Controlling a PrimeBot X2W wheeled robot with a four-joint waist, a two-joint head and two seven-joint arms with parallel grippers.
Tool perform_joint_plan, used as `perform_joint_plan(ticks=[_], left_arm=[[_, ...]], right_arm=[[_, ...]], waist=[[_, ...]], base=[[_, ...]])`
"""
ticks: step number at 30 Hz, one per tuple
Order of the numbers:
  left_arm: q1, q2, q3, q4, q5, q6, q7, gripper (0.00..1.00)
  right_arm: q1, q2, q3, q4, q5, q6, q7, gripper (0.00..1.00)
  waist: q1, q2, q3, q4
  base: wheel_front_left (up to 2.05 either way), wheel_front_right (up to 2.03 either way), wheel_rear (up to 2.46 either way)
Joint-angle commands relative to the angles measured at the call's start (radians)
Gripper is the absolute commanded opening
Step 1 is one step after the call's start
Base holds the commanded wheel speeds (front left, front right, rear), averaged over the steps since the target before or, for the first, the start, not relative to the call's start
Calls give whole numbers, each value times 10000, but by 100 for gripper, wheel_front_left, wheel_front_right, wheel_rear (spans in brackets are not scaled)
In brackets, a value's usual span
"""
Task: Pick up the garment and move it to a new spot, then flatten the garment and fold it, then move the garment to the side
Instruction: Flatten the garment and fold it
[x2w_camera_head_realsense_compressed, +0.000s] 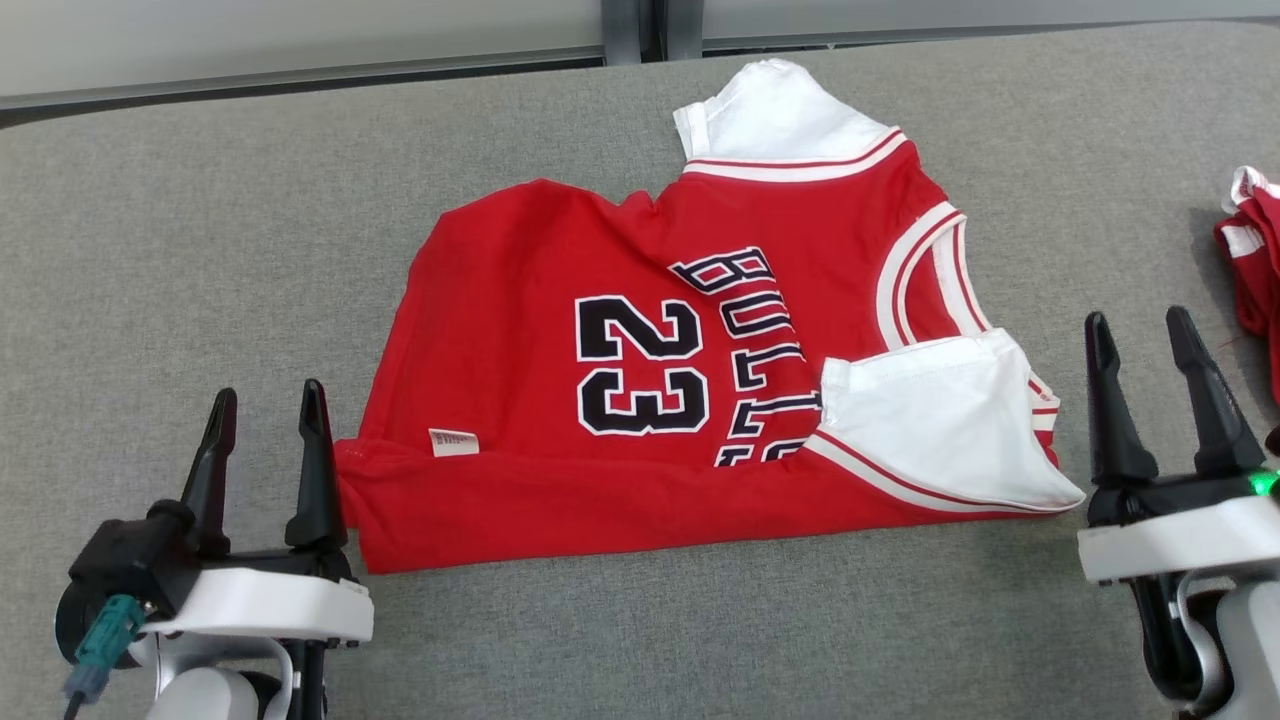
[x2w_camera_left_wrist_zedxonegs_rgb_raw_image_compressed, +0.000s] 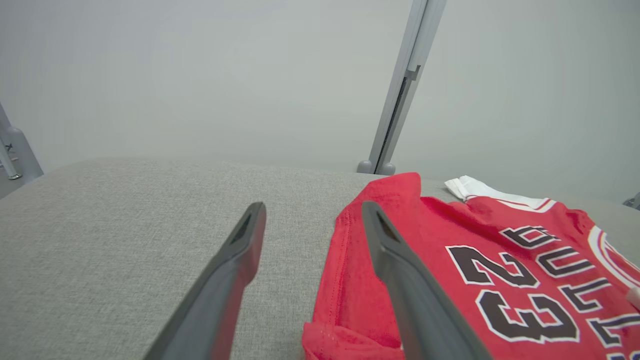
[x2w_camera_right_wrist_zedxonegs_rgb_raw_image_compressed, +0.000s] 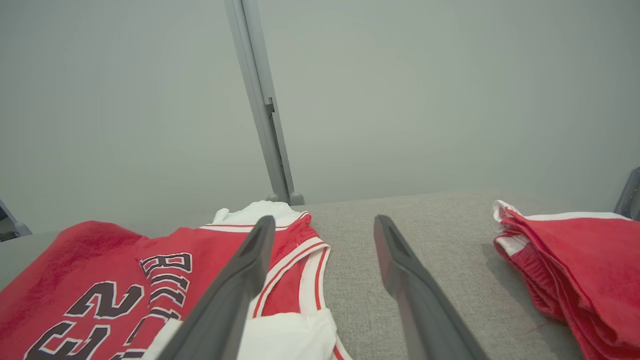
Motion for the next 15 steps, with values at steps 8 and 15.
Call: perform_joint_plan(ticks=[8, 15], left_arm=[[1208, -296, -51, -430, 713, 463, -427, 100], [1722, -465, -213, -67, 795, 427, -467, 100]], right_arm=[[1911, 613, -437, -1438, -1441, 0, 395, 100], [2787, 898, -340, -2221, -1579, 0, 841, 100]], waist=[[0, -1, -591, -24], [0, -1, -941, -62]], base=[[0, 0, 0], [0, 0, 0]])
